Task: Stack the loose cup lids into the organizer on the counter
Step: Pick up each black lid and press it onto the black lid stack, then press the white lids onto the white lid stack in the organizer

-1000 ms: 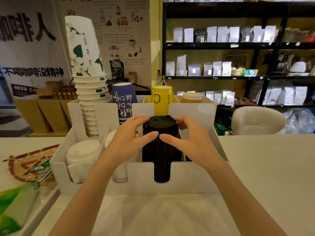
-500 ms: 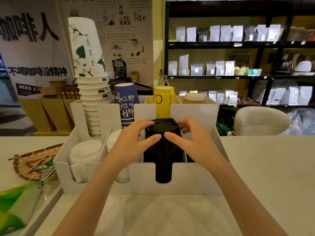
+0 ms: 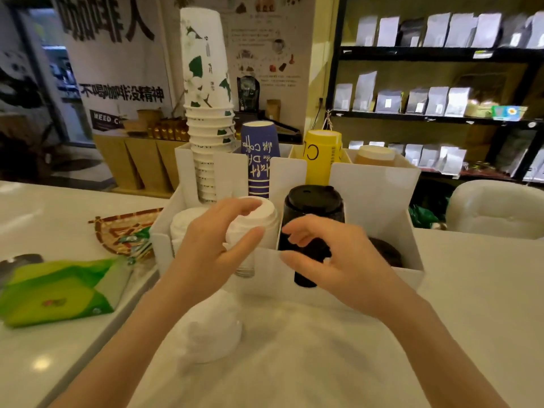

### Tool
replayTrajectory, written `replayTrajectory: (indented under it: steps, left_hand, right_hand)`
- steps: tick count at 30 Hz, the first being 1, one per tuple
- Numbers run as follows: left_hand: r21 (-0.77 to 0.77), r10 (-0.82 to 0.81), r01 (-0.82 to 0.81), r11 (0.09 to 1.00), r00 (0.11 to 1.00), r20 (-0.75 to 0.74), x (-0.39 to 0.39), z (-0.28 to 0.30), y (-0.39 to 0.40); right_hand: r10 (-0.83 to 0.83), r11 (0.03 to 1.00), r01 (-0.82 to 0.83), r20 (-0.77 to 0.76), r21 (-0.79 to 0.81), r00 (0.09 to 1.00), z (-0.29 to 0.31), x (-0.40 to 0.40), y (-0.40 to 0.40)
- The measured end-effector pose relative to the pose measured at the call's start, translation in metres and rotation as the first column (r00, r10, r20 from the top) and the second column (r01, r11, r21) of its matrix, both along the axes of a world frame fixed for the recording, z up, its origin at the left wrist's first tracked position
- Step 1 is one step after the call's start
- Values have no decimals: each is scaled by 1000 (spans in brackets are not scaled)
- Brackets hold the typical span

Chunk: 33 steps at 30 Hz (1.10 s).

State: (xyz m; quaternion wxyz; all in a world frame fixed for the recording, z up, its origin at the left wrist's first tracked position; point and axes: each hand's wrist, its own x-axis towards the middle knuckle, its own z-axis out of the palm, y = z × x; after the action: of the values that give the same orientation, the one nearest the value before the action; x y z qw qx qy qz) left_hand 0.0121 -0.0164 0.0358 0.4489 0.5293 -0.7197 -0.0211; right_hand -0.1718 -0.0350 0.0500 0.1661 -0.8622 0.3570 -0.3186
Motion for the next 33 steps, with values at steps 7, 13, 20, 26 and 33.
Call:
replayTrajectory:
  steps: [7, 13, 20, 26, 33]
  left_hand:
    - [375, 140, -133, 918, 990, 8, 57, -57, 37]
    - [602, 12, -27, 798, 999, 29, 76, -91, 53]
    - [501, -96, 45, 864, 992, 76, 86, -110, 53]
    - [472, -169, 150, 868, 986, -2, 99, -99, 45]
    - [329, -173, 143, 934, 983, 63, 125, -50, 37]
  right_hand:
    - [132, 966, -53, -310, 252, 941, -50, 39, 11]
    - [143, 946, -50, -273, 321, 951, -96, 65, 17]
    - [45, 957, 2, -154, 291, 987, -115, 75, 30]
    - [29, 945, -6, -67, 327, 997, -100, 84, 33]
    - [19, 978, -13, -27, 209, 999, -55, 100, 23]
